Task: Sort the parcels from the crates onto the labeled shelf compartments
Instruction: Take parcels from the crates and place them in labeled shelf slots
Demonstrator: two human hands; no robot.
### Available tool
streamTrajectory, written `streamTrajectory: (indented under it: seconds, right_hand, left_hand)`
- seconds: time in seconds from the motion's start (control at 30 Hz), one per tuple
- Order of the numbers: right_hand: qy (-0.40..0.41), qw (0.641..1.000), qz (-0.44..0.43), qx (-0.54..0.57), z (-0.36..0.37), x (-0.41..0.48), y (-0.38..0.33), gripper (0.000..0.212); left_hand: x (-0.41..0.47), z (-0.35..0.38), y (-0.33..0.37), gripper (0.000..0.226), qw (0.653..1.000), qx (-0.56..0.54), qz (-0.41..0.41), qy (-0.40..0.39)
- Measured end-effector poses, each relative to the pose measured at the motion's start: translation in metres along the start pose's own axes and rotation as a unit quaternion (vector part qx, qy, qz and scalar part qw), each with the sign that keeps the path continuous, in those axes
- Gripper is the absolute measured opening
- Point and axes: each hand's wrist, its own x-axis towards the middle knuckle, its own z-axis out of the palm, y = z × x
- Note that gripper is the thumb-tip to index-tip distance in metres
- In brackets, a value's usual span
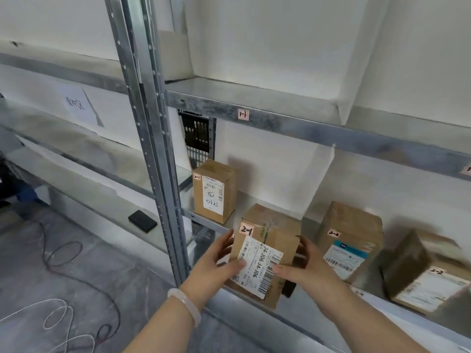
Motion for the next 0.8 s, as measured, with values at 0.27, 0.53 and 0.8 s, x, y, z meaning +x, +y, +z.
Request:
streamTrajectory:
  seconds: [0.27, 0.53, 0.8]
  right_hand:
    - [0.041, 0.999, -0.023, -0.015, 0.020, 0.084, 0.004, 0.109]
    - [0.090, 0.995, -0.024, 0.029, 0.029, 0.144, 0.011, 0.099]
    - [0.118, 0.993, 0.004, 0.026, 0.034, 0.170, 0.023, 0.113]
  left_hand:
    - [0.063, -0.019, -0.014, 0.065, 0.992, 0.069, -0.028, 0.098]
    - [0.086, -0.028, -0.027, 0.053, 0.990, 0.043, -0.073, 0.109]
    - [0.104, -0.032, -0.047, 0.044, 0.993, 0.027, -0.084, 0.076]
